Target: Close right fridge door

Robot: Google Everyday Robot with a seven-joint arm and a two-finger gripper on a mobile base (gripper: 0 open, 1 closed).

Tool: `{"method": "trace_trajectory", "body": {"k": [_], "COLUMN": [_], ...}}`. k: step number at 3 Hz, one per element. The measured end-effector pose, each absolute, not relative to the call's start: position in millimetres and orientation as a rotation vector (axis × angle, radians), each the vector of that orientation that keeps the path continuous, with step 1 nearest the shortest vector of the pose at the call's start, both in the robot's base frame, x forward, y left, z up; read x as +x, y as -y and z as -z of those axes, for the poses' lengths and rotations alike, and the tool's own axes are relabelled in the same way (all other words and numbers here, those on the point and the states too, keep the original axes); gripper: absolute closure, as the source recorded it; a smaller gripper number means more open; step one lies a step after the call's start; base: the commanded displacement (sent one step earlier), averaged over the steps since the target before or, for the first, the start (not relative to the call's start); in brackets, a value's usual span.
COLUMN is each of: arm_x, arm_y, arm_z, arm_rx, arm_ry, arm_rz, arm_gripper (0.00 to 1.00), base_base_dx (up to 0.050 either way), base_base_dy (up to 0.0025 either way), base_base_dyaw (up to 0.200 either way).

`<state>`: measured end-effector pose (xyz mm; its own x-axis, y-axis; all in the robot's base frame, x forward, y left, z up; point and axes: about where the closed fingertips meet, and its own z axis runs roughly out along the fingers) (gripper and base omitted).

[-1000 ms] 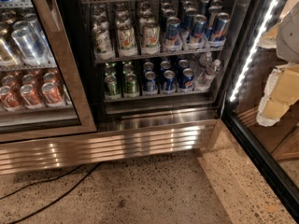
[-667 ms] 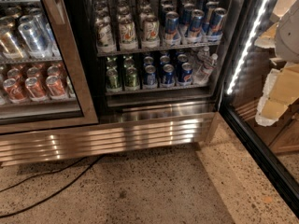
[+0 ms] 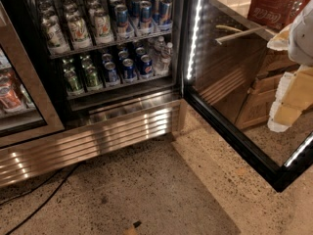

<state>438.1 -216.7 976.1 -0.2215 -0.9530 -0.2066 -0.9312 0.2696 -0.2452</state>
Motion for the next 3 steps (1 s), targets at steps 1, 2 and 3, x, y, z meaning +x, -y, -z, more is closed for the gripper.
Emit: {"method": "trace_trajectory", "body": {"k": [1, 2, 3], "arm_x": [438.1, 438.1, 438.1], "arm_y": [216.7, 216.7, 216.7], "arm_z": [-976.1, -976.1, -976.1], "arm_rx": [-1.725, -1.725, -1.725], "arm_ry": [-2.232, -2.232, -2.232], "arm_rz": [0.098, 0.098, 0.098], "arm_gripper": [0.00, 0.00, 0.00], "base_base_dx": [-0.041, 0.000, 0.000], "base_base_dy": [0.00237, -0.00004, 0.00007], "base_base_dyaw": [-0.116, -0.198, -0.199]}}
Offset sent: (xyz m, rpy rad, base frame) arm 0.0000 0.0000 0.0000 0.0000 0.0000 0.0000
